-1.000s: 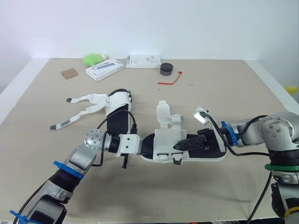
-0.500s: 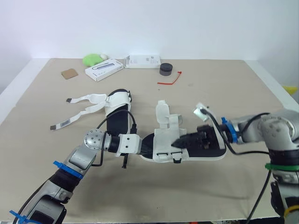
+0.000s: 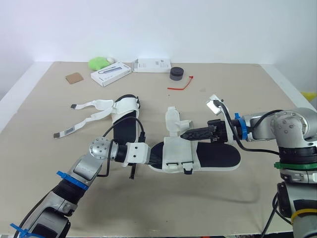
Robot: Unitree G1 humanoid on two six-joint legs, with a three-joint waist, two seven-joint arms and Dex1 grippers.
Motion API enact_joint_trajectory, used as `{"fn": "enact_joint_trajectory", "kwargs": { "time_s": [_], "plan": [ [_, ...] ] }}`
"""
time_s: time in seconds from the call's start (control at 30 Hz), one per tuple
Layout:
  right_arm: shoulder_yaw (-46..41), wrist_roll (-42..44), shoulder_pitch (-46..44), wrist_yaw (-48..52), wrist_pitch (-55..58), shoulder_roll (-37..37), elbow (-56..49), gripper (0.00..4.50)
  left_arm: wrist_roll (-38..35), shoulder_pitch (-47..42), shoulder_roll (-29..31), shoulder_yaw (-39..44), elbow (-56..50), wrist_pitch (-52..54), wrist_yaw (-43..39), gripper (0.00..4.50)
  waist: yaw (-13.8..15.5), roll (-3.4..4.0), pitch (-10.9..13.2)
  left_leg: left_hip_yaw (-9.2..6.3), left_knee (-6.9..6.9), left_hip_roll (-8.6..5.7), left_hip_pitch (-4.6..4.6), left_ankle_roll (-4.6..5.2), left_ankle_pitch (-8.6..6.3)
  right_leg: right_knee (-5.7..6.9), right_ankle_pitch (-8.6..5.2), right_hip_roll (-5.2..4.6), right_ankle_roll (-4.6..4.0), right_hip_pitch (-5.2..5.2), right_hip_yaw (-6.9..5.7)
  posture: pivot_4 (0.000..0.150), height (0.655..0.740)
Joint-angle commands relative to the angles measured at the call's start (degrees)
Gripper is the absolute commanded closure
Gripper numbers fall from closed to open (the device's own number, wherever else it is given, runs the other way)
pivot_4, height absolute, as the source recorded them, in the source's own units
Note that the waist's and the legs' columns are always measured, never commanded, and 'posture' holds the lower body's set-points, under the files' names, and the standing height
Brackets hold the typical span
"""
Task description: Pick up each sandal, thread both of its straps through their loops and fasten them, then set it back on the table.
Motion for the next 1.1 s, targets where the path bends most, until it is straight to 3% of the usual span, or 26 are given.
{"fn": "enact_joint_trajectory", "kwargs": {
  "time_s": [0.03,0.63,0.87,0.9,0.97,1.0,1.07,1.1],
  "plan": [
    [-0.5,0.8,1.4,1.3,-0.1,-0.8,-4.2,4.46,1.5,1.4,1.2,-1.0,0.6,0.6,-0.5,4.50,0.0,0.00,0.0,0.00,0.00,0.00,0.00,0.00,0.00,0.00,0.00,0.00,0.00,0.00,-0.01,0.150,0.7400],
    [-1.3,1.4,12.5,1.6,-2.9,-2.7,-15.9,4.46,1.7,1.1,0.8,-1.5,1.4,0.2,-0.6,4.50,0.0,0.04,0.0,-0.06,0.00,0.00,0.02,0.00,0.00,0.01,-0.02,0.03,-0.02,0.04,-0.07,0.150,0.7400],
    [-4.1,3.6,12.5,0.9,-0.7,-1.4,-15.0,4.46,1.7,0.9,0.7,-1.6,1.9,-0.1,-0.7,4.50,0.0,0.05,0.0,-0.06,0.00,0.00,0.04,0.00,0.00,0.01,-0.03,0.05,-0.03,0.06,-0.07,0.150,0.7400],
    [-4.2,3.9,12.2,1.1,-0.2,-1.7,-14.7,3.97,1.7,0.8,0.7,-1.6,2.0,-0.1,-0.7,4.50,0.0,0.06,0.0,-0.06,0.00,0.00,0.04,0.00,0.00,0.00,-0.03,0.05,-0.03,0.06,-0.07,0.150,0.7400],
    [-4.4,3.9,11.7,1.6,-0.5,-2.4,-14.7,3.70,1.7,0.9,0.6,-1.6,1.9,-0.1,-0.7,4.50,0.0,0.06,0.0,-0.06,0.00,0.00,0.04,0.00,0.00,0.01,-0.03,0.05,-0.03,0.06,-0.07,0.150,0.7400],
    [-4.5,4.0,11.5,2.1,-0.7,-2.8,-14.5,3.02,1.7,1.0,0.6,-1.7,1.9,-0.1,-0.7,4.50,0.0,0.06,0.0,-0.06,0.00,0.00,0.04,0.00,0.00,0.01,-0.03,0.04,-0.03,0.06,-0.07,0.150,0.7400],
    [-4.8,3.8,11.0,3.2,-2.2,-3.8,-14.3,2.28,1.7,1.0,0.5,-1.8,1.8,0.0,-0.7,4.50,0.0,0.06,0.0,-0.06,0.01,-0.01,0.04,0.00,0.00,0.01,-0.03,0.03,-0.02,0.06,-0.06,0.150,0.7400],
    [-4.9,3.8,10.8,3.7,-2.7,-4.4,-14.2,1.70,1.7,1.1,0.5,-1.8,1.7,0.0,-0.7,4.50,0.0,0.06,0.0,-0.06,0.01,-0.01,0.04,0.00,0.00,0.00,-0.03,0.03,-0.02,0.06,-0.07,0.150,0.7400]
  ]
}}
